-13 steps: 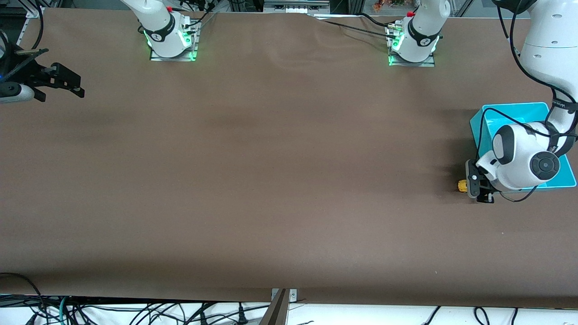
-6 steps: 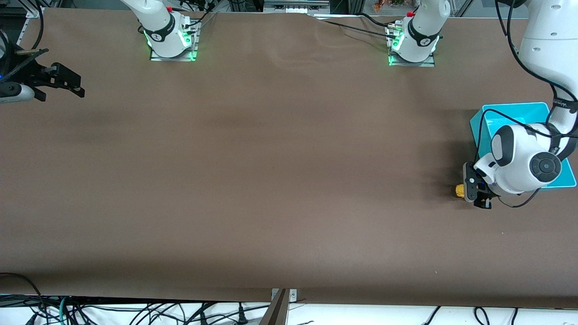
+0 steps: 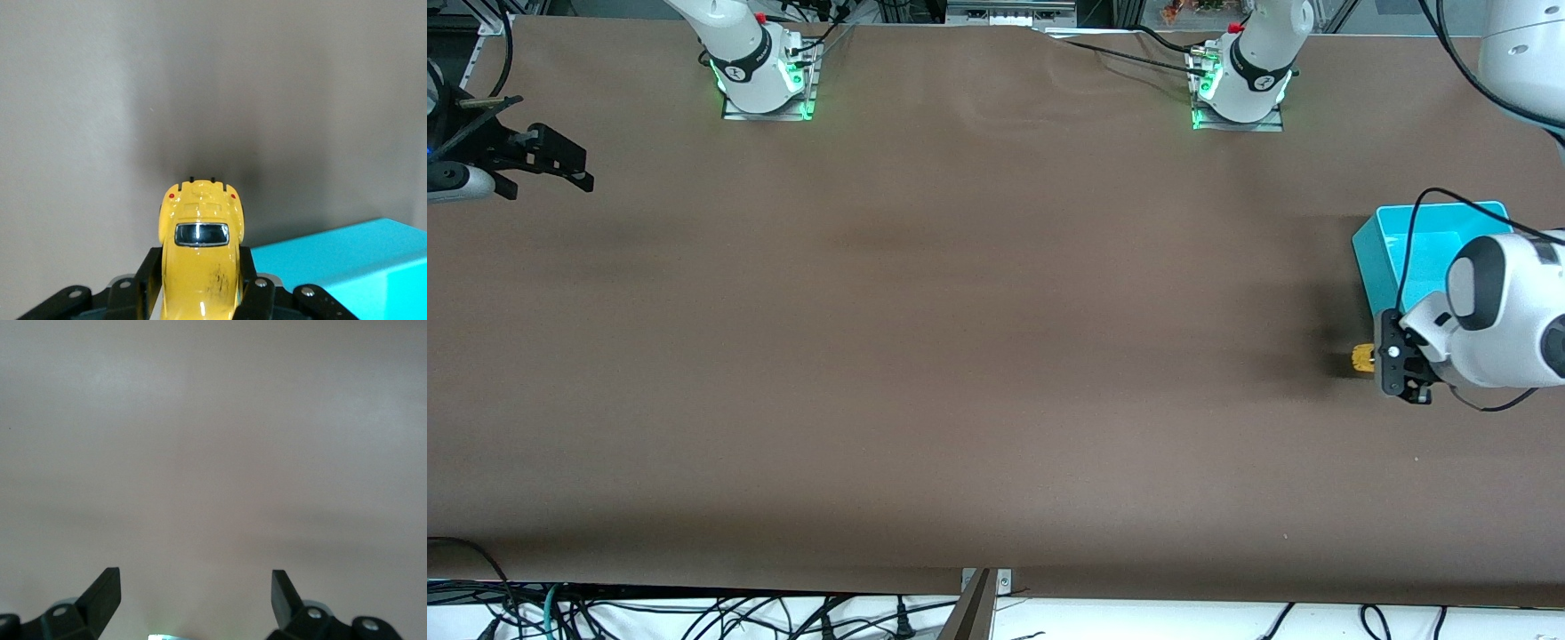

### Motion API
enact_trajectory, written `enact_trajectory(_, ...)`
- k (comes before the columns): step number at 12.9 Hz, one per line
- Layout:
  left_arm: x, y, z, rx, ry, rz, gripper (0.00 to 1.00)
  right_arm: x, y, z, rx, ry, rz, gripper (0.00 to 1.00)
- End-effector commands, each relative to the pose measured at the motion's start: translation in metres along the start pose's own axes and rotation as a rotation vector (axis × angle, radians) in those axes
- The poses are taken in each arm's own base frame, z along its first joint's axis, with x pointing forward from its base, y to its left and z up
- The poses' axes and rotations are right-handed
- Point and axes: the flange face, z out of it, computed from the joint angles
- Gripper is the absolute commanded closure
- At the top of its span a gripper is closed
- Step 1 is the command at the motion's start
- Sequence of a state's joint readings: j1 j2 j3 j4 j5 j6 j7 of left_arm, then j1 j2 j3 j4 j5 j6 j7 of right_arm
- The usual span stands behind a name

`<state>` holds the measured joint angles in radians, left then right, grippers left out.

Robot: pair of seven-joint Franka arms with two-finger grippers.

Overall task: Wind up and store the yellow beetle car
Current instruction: 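Lift the car with the left gripper over the cyan box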

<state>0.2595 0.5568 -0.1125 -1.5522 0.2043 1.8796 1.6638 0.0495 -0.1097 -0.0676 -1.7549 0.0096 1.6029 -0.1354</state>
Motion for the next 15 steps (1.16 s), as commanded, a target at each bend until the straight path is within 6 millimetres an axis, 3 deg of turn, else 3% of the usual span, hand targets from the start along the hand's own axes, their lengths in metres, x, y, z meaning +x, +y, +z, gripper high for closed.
enact_trajectory(1,-0.056,0.023,-0.005,-0.043,0.018,0.001,0.85,0.001,-0.001,-0.006,-0.008,-0.008,0.011,0.0)
enact_trajectory(3,-0.113,0.043,0.01,-0.059,0.047,0.002,0.85,0.001,-0.001,-0.006,-0.008,-0.008,0.011,0.0)
enact_trajectory(6,-0.169,0.072,0.04,-0.104,0.064,0.004,0.85,0.001,-0.001,-0.006,-0.008,-0.008,0.011,0.0)
enact_trajectory(8,-0.186,0.08,0.075,-0.131,0.064,0.004,0.83,0.001,-0.001,-0.006,-0.008,-0.008,0.011,0.0)
enact_trajectory(11,-0.172,0.082,0.116,-0.143,0.096,0.017,0.82,0.001,0.0,-0.006,-0.006,-0.008,0.013,0.0)
enact_trajectory(15,-0.188,0.096,0.154,-0.104,0.117,-0.015,0.74,0.001,-0.001,-0.006,-0.008,-0.008,0.011,0.0)
